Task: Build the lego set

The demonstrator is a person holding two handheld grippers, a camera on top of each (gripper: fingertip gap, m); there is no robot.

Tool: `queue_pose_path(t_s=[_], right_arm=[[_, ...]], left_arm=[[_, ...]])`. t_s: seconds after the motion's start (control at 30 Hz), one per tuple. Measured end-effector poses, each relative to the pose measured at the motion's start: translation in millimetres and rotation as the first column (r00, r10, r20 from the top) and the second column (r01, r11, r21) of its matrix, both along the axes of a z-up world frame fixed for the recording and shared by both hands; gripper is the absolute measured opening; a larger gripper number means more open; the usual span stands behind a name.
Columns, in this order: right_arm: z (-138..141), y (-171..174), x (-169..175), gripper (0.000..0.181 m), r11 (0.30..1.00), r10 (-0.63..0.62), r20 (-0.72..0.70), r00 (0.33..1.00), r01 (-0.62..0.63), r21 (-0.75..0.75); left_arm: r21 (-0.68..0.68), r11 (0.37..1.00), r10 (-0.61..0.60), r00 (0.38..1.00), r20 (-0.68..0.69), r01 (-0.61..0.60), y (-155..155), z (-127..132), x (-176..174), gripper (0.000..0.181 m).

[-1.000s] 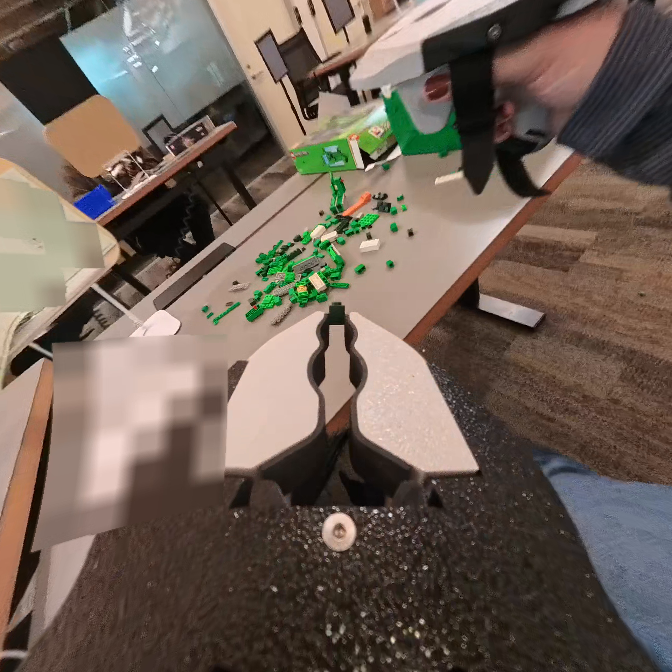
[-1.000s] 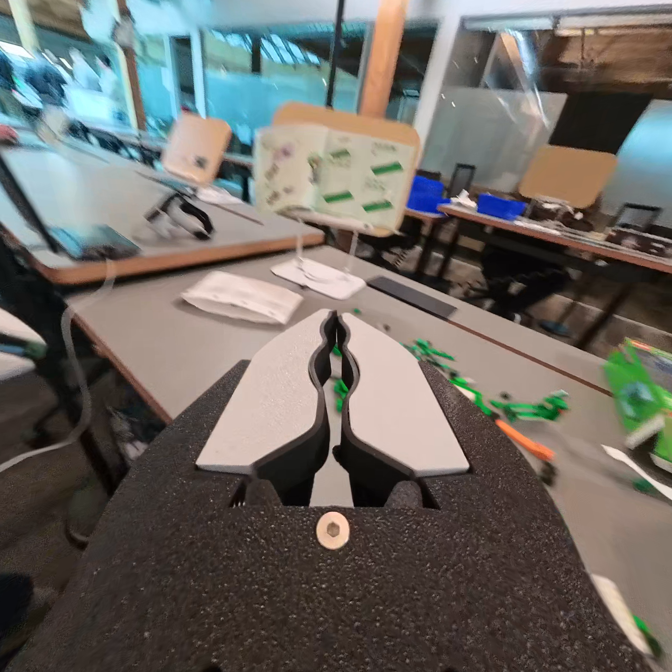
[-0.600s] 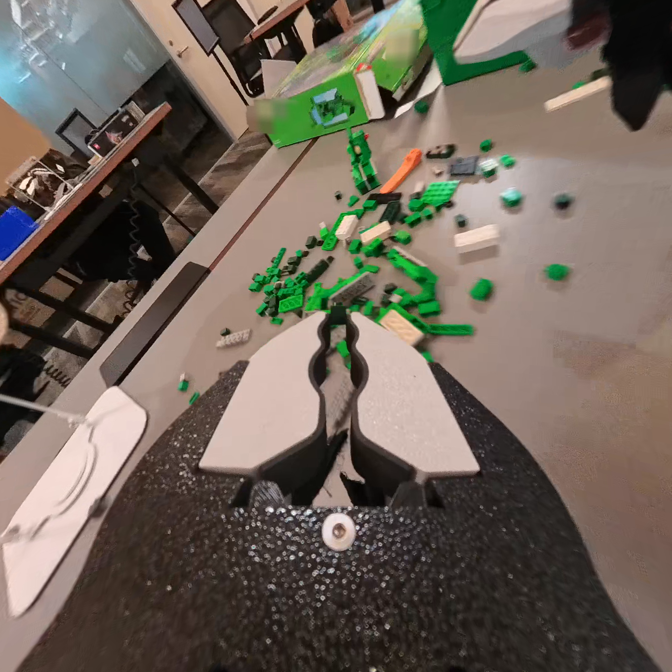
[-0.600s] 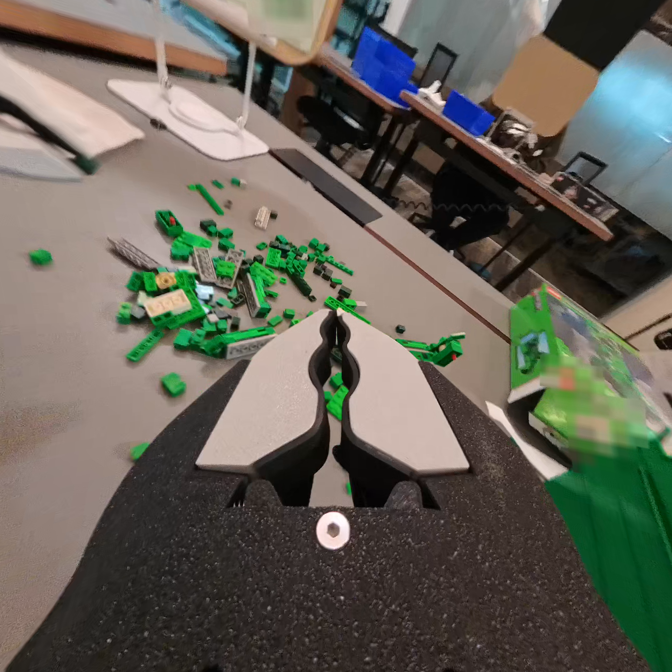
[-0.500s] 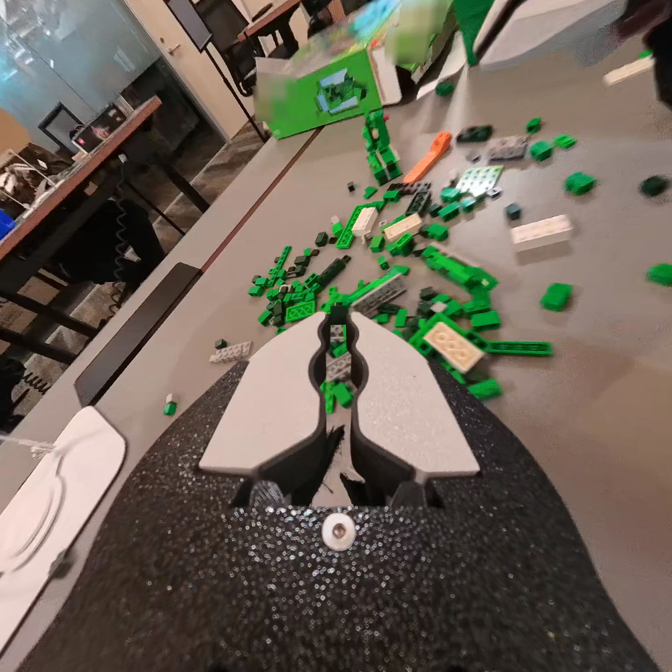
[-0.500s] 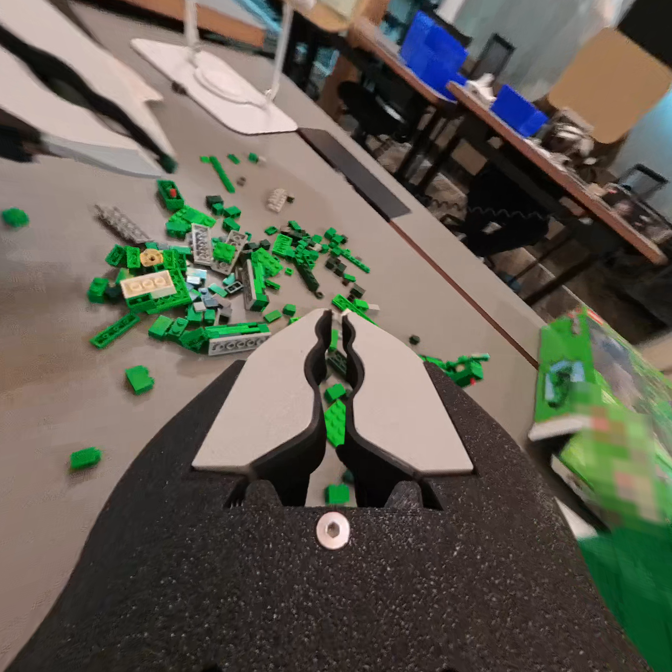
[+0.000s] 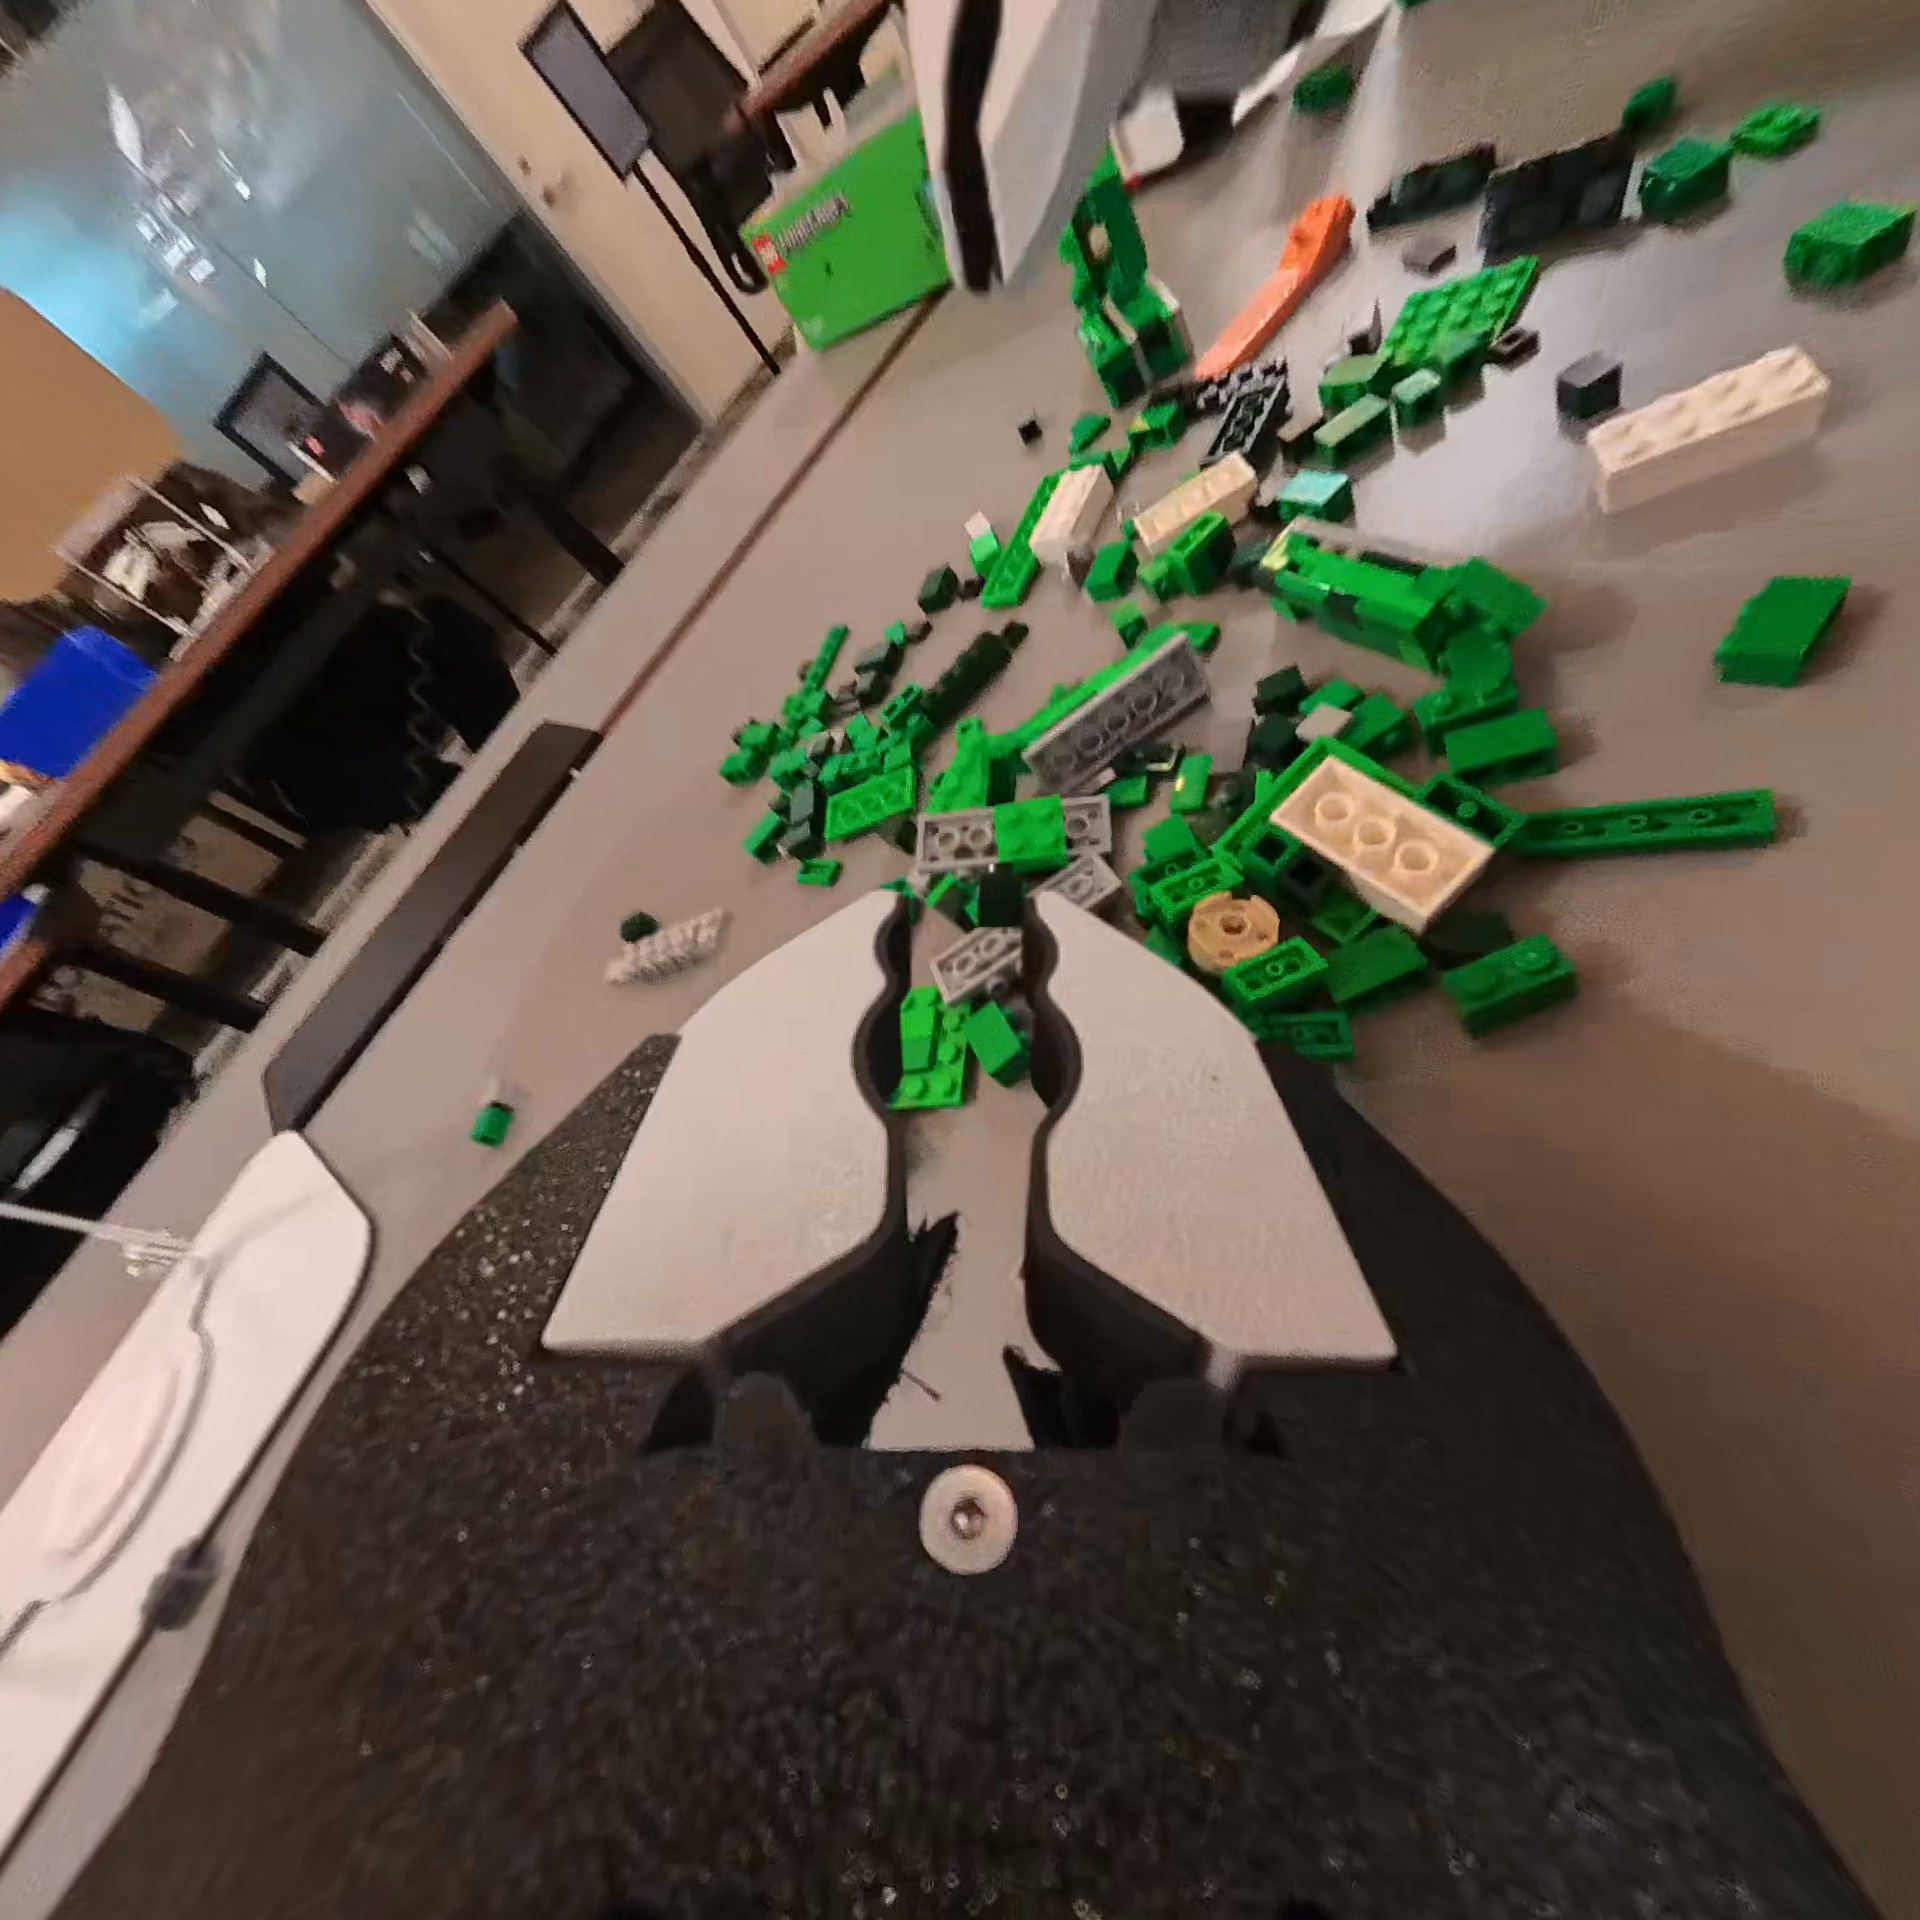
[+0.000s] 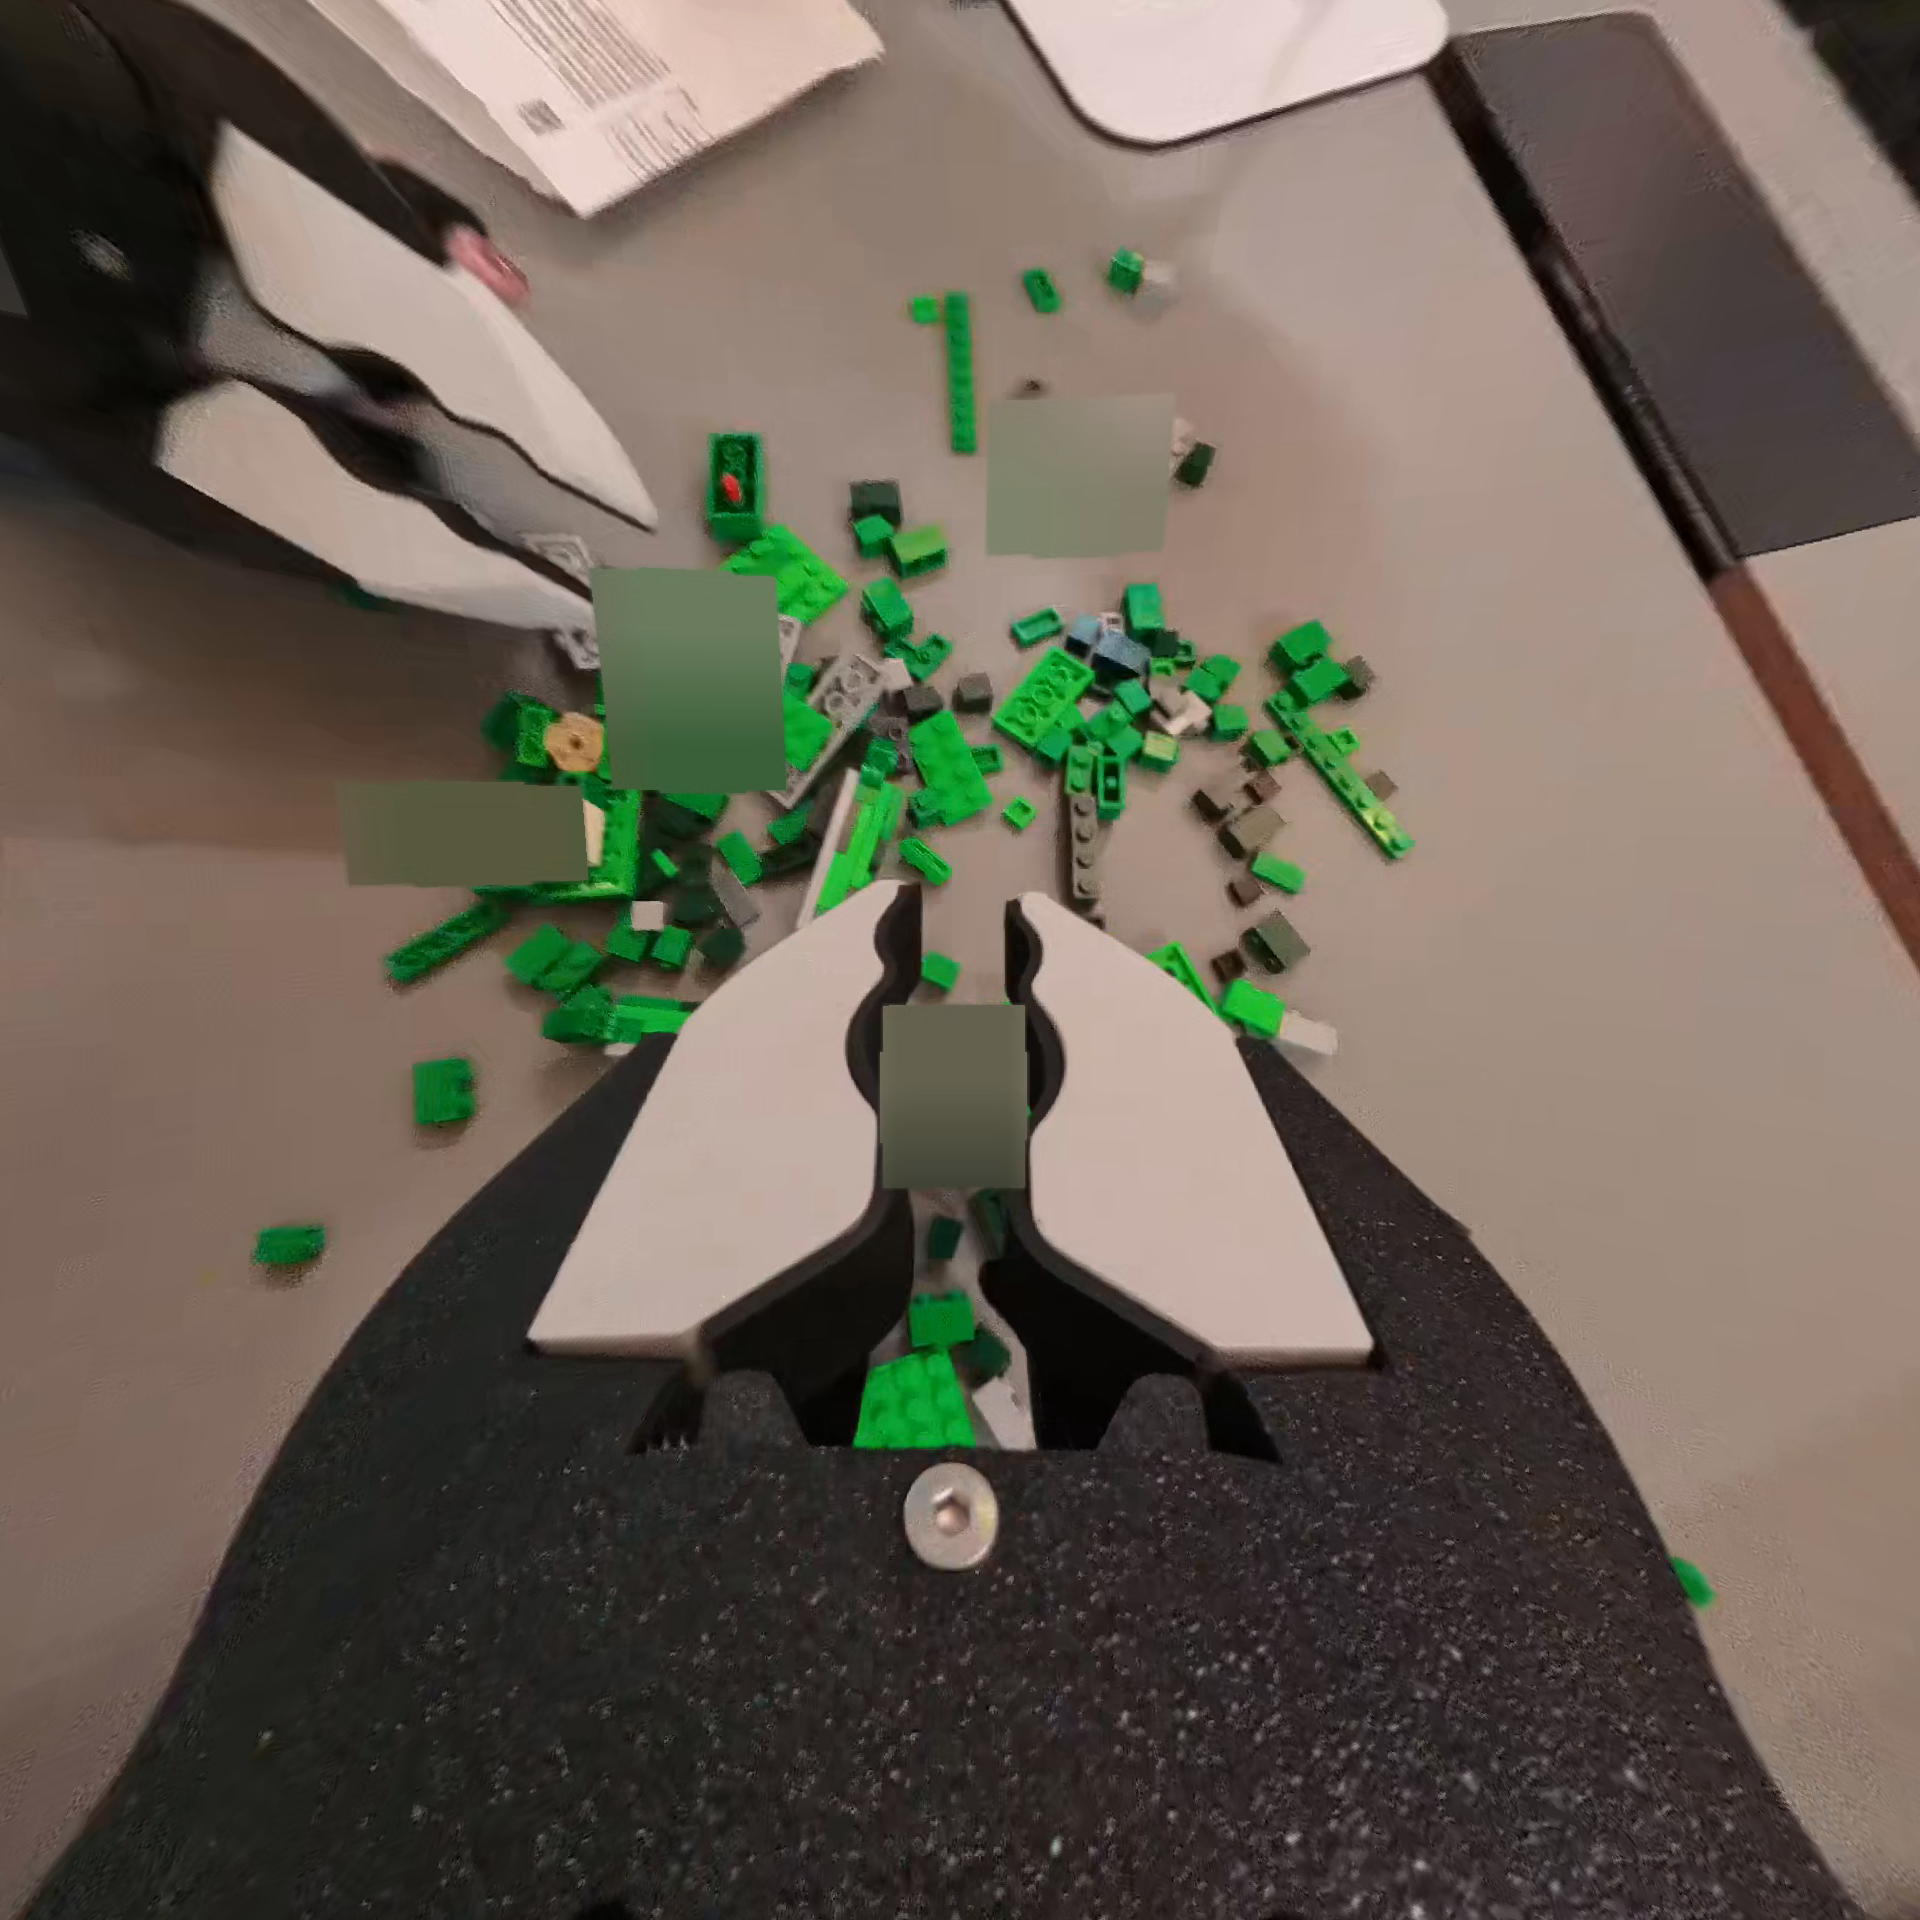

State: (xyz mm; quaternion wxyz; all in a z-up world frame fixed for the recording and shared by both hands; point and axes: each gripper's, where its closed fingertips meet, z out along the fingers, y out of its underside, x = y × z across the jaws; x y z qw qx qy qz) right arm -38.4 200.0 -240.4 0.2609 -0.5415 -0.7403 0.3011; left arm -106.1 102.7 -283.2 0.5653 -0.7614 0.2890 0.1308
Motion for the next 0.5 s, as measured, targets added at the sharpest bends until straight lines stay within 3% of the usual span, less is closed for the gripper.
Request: queue_pose_path(t_s=[0.2, 0.37, 0.5], right_arm=[[26, 30, 9, 0.017, 0.985, -0.045, -0.029, 0.999, 0.05, 0.165], [49, 31, 26, 0.017, 0.976, -0.072, -0.095, 0.993, 0.09, 0.201], [59, 54, 45, 0.016, 0.93, -0.163, -0.095, 0.982, 0.185, 0.319]], left_arm=[[-0.051, 0.999, 0.013, 0.996, 0.088, -0.009, 1, -6, -4, 0.059], [-0.058, 0.996, 0.067, 0.991, 0.115, -0.061, 5, -6, -12, 0.097], [-0.061, 0.994, 0.094, 0.989, 0.112, -0.087, 6, -6, -16, 0.107]])
